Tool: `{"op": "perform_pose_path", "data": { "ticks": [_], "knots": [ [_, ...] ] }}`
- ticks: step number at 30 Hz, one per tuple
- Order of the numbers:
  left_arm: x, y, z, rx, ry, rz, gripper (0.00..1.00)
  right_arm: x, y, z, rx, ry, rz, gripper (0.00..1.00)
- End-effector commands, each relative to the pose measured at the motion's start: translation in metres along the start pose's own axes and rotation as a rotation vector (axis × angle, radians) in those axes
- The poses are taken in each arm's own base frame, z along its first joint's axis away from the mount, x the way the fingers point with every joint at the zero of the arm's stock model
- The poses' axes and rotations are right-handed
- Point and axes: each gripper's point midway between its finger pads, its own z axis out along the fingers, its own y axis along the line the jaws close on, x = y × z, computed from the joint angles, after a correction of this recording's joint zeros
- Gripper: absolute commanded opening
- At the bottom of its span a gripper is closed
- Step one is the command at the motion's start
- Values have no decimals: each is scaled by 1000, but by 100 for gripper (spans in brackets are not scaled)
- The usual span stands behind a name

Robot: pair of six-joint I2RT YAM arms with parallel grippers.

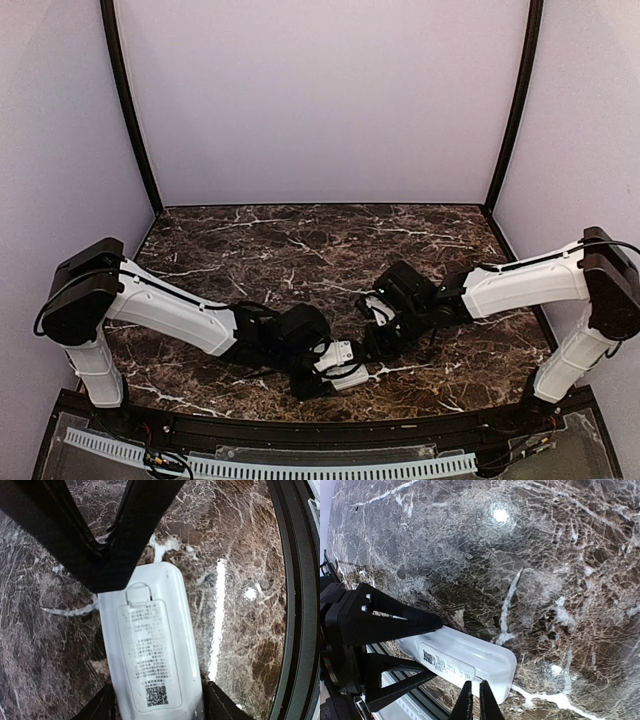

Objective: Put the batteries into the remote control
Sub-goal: Press the battery cover onto the remote control.

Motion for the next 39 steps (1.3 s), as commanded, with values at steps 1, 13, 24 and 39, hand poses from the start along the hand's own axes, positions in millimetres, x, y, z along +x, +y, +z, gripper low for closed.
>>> {"op": "perform_pose_path", "data": {
  "ticks": [1, 13, 24, 39],
  "knots": [
    [-2, 1, 1, 18, -1, -8, 57, 2, -1, 9, -19, 21, 8, 3],
    [-7, -3, 1, 46, -15, 0, 56, 7, -5, 13, -20, 35, 25, 1],
    [-21, 7, -6, 88, -69, -27, 61, -4, -2, -5, 26, 0, -4, 6],
    [-10, -2, -1, 138, -32, -34, 55, 14, -5, 15, -11, 51, 52, 5]
  ]
}}
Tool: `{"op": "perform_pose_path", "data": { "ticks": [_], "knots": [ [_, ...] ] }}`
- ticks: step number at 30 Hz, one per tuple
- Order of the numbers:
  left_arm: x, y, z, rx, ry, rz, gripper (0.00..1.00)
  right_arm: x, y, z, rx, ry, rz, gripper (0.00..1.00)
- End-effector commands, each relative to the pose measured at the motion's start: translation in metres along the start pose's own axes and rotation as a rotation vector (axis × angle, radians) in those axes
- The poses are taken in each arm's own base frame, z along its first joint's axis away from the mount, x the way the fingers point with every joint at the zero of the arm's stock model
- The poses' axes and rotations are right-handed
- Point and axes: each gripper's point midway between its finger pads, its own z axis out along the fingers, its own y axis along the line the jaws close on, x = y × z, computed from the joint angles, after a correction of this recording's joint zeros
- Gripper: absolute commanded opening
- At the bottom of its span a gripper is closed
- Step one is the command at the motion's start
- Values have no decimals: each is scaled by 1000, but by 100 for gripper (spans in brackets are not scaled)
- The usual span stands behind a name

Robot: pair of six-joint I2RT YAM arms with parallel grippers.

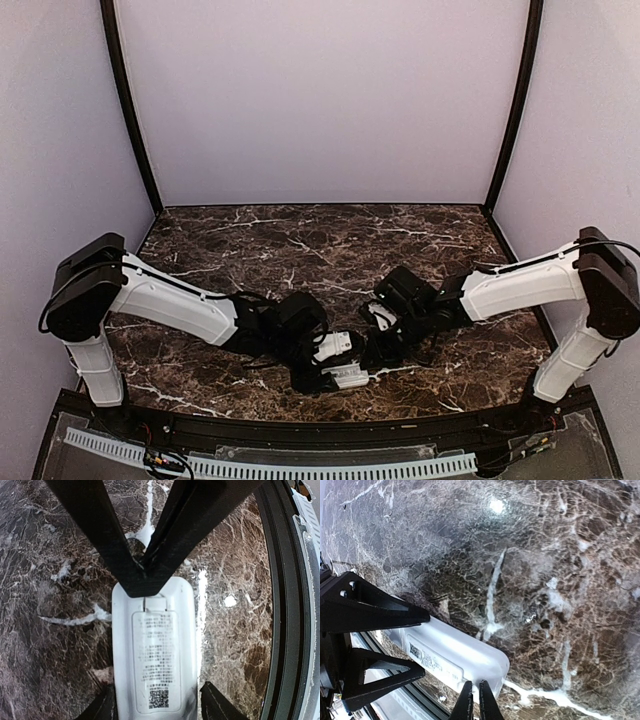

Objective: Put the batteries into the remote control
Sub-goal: Press the battery cover onto the remote control.

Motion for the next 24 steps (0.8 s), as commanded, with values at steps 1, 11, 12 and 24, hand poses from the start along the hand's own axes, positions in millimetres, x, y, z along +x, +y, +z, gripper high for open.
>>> {"op": "perform_pose_path", "data": {
  "ticks": [1, 11, 12, 24],
  "knots": [
    [-2, -2, 2, 20, 8, 11, 55, 2, 1, 11, -14, 12, 5, 4],
    [-1, -3, 4, 30, 12, 7, 53, 9, 5, 22, -15, 38, 0, 0],
    [-1, -4, 3, 31, 13, 6, 53, 10, 5, 22, -13, 39, 1, 0],
    [-40, -10, -25, 47, -104, 16, 57, 13, -1, 21, 16, 32, 7, 0]
  ]
}}
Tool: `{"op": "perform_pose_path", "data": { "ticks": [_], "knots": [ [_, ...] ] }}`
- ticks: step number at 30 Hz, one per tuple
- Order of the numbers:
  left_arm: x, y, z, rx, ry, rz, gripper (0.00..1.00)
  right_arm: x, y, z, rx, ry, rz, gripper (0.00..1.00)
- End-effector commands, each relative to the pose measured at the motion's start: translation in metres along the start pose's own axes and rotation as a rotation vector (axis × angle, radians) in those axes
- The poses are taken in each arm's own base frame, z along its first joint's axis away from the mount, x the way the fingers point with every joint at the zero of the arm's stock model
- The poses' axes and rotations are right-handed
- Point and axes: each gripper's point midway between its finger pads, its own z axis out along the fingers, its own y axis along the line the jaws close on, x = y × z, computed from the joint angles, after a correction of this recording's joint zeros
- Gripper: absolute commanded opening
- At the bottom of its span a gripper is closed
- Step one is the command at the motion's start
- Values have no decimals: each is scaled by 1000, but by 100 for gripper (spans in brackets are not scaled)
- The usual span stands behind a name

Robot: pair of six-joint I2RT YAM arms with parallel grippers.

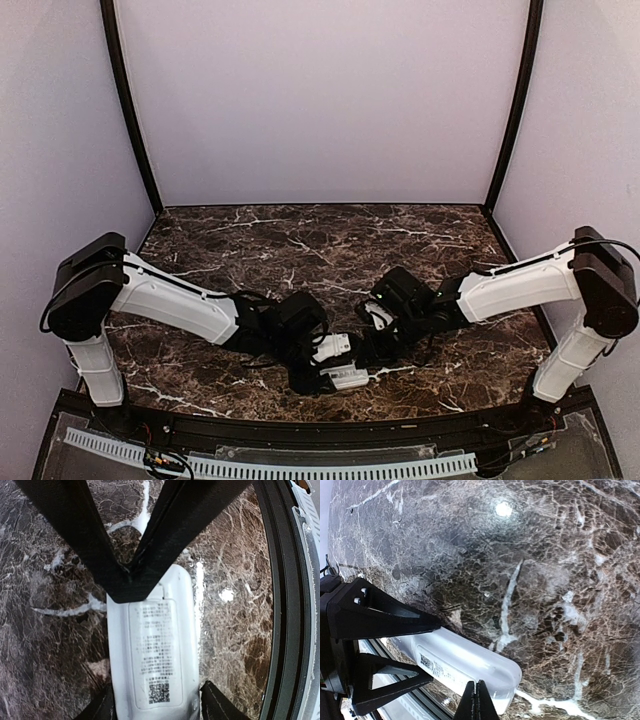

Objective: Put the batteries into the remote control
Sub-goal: Press the battery cover onto the remote control.

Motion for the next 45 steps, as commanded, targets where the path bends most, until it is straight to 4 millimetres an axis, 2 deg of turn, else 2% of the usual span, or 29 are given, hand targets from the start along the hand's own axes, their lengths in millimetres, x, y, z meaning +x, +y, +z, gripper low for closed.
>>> {"op": "perform_pose_path", "data": {
  "ticks": [1, 4, 9, 11, 12, 14, 18, 22, 32, 45],
  "knots": [
    [-50, -11, -33, 31, -148, 32, 58, 18, -11, 14, 53, 44, -1, 0],
    [-56, -12, -40, 29, -183, 37, 59, 19, -14, 15, 62, 45, 2, 0],
    [-57, -6, -36, -3, -187, 31, 57, 19, -16, 14, 73, 42, 2, 0],
    [-58, 3, -33, -47, -194, 19, 47, 18, -15, 14, 74, 41, -4, 0],
    [-57, 6, -29, -58, -187, 12, 38, 17, -14, 13, 75, 40, -5, 0],
    [-56, 11, -22, -75, -169, 9, 28, 16, -13, 13, 76, 38, -12, 0],
    [-45, 2, -15, -19, -135, 9, 19, 14, -12, 11, 77, 32, -14, 0],
    [-31, -6, -13, 15, -110, -2, 19, 15, -12, 11, 75, 33, -10, 0],
    [8, 2, 5, -26, 4, -66, 16, 4, 0, 3, 27, 5, -8, 0],
    [33, -1, 7, -27, 41, -131, 15, -6, 2, -12, 3, -33, 4, 0]
  ]
}}
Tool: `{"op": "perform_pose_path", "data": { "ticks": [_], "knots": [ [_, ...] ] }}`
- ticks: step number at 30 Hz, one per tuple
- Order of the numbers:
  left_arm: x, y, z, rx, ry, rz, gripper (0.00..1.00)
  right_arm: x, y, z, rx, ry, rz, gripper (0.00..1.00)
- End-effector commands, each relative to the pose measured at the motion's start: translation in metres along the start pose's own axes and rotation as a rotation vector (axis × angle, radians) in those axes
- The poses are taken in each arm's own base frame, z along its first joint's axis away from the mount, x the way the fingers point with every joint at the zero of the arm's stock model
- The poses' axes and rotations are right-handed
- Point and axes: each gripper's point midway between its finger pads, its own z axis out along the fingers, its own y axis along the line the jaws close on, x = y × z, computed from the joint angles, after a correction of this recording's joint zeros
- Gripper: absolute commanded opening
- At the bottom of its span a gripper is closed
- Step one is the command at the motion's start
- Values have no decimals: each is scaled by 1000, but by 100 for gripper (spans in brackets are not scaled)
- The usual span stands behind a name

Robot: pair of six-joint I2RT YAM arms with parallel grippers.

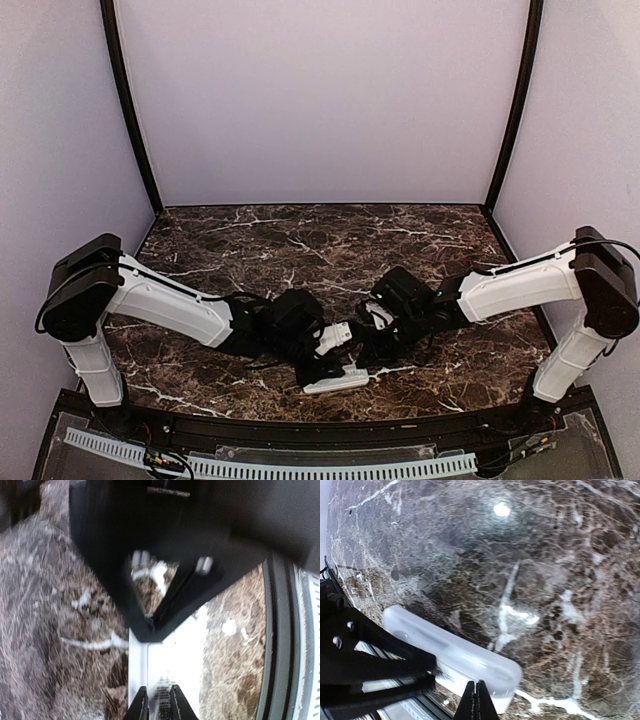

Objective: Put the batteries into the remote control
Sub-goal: Press the battery cover onto the remote control.

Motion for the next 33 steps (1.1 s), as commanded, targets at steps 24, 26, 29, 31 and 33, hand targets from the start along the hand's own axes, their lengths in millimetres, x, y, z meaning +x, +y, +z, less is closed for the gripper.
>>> {"op": "perform_pose_path", "data": {
  "ticks": [24, 26, 29, 31, 33],
  "knots": [
    [76, -7, -4, -14, 164, -175, 14, 12, 5, -3, 70, -38, 23, 12],
    [76, -7, -4, -14, 159, -178, 14, 13, 3, 1, 84, -33, 22, 11],
    [76, -7, -5, -14, 155, -179, 14, 12, 0, 3, 99, -34, 22, 10],
    [76, -7, -5, -13, 153, -179, 14, 12, -2, 5, 106, -32, 20, 10],
    [77, -7, -5, -14, 152, -180, 14, 13, -3, 6, 115, -28, 17, 10]
  ]
}}
